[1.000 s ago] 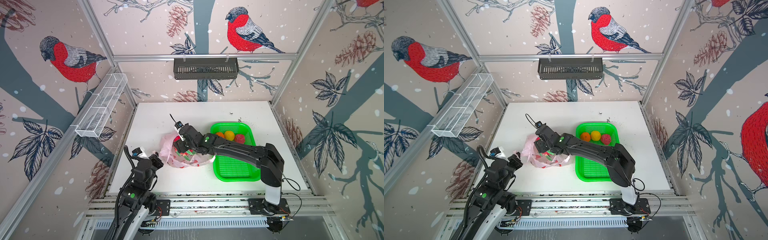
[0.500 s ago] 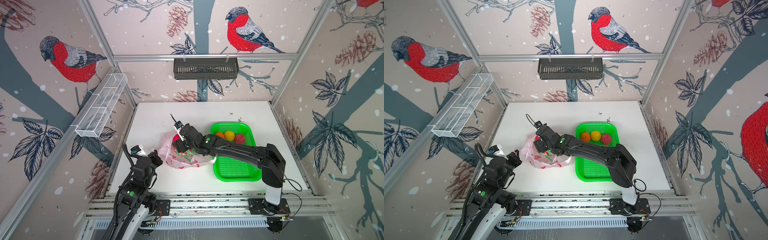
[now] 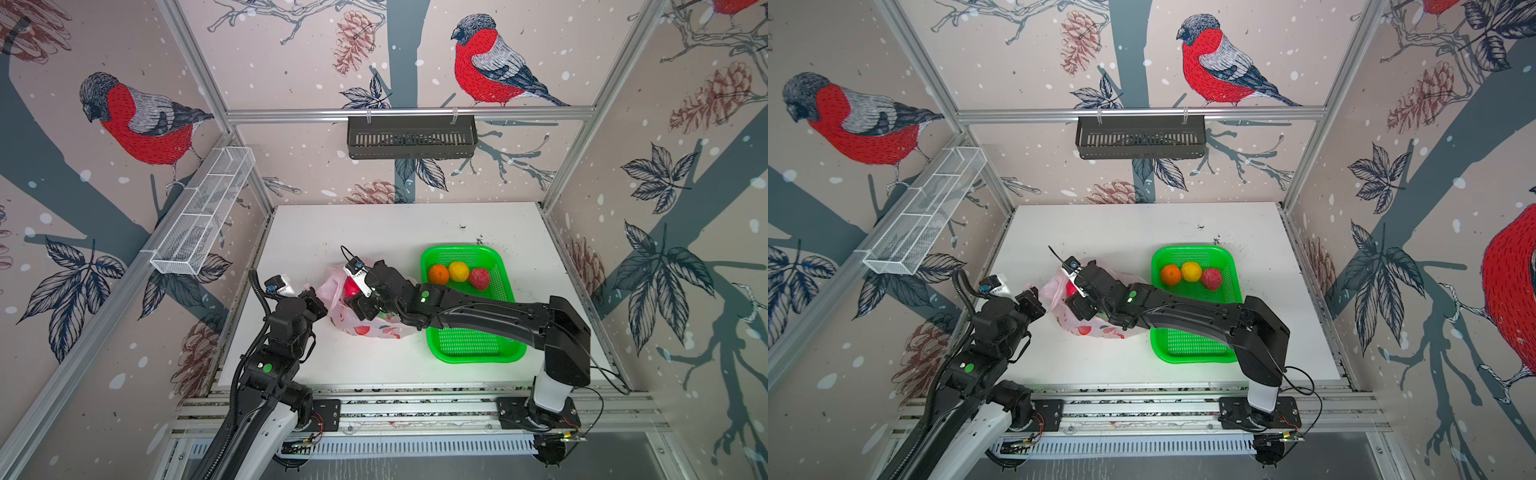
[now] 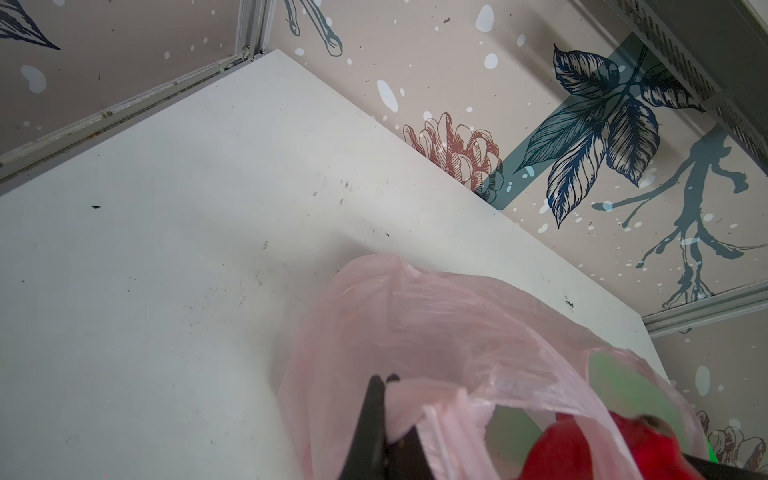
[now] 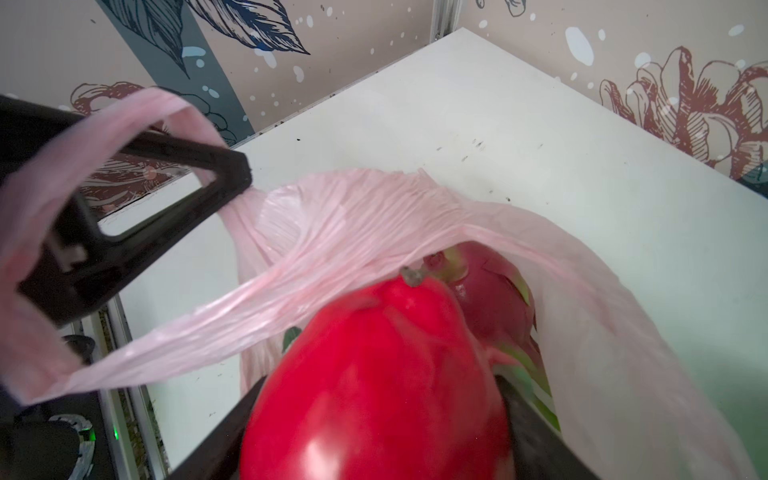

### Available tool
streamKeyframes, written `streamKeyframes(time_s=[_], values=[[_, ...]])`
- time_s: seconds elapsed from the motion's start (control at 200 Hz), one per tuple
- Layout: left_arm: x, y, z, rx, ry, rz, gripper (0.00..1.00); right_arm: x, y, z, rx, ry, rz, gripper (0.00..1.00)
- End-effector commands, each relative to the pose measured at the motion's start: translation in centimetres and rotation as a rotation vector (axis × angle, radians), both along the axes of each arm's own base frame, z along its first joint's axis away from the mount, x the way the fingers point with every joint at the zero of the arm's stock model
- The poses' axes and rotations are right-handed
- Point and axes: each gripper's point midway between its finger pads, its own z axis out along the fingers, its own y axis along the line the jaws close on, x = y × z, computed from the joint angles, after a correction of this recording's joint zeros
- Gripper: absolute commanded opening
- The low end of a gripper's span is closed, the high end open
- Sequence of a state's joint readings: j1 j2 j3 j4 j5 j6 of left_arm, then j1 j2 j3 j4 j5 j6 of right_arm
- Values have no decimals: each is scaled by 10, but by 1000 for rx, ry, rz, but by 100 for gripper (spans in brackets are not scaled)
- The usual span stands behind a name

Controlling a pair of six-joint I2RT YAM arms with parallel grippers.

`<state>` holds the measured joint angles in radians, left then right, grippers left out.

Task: Untie the knot of the plastic bag and take out the fruit
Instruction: 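Lift the dragon fruit up out of the pink bag with the right gripper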

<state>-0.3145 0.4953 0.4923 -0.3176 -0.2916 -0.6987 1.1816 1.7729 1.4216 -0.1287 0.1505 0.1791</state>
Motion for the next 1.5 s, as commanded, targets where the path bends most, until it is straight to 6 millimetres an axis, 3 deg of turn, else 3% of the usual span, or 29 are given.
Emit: streamKeyframes(time_s=[0.0, 0.295, 0.675, 1.166, 1.496], values=[[4, 3, 8, 14, -32, 17, 0, 4, 8, 39, 113, -99, 1, 16], [2, 2, 3, 8, -24, 13, 0, 12, 1, 57, 155, -161, -51, 16], [-11, 6, -7, -20, -20, 22, 0, 27, 6, 70, 218, -203, -127, 16], [-17, 11, -14, -43, -29, 50, 0, 57, -4, 90, 297, -239, -268, 16], [-18, 16, -9, -58, -70, 79, 0, 52, -4, 117, 397, -237, -227, 16]])
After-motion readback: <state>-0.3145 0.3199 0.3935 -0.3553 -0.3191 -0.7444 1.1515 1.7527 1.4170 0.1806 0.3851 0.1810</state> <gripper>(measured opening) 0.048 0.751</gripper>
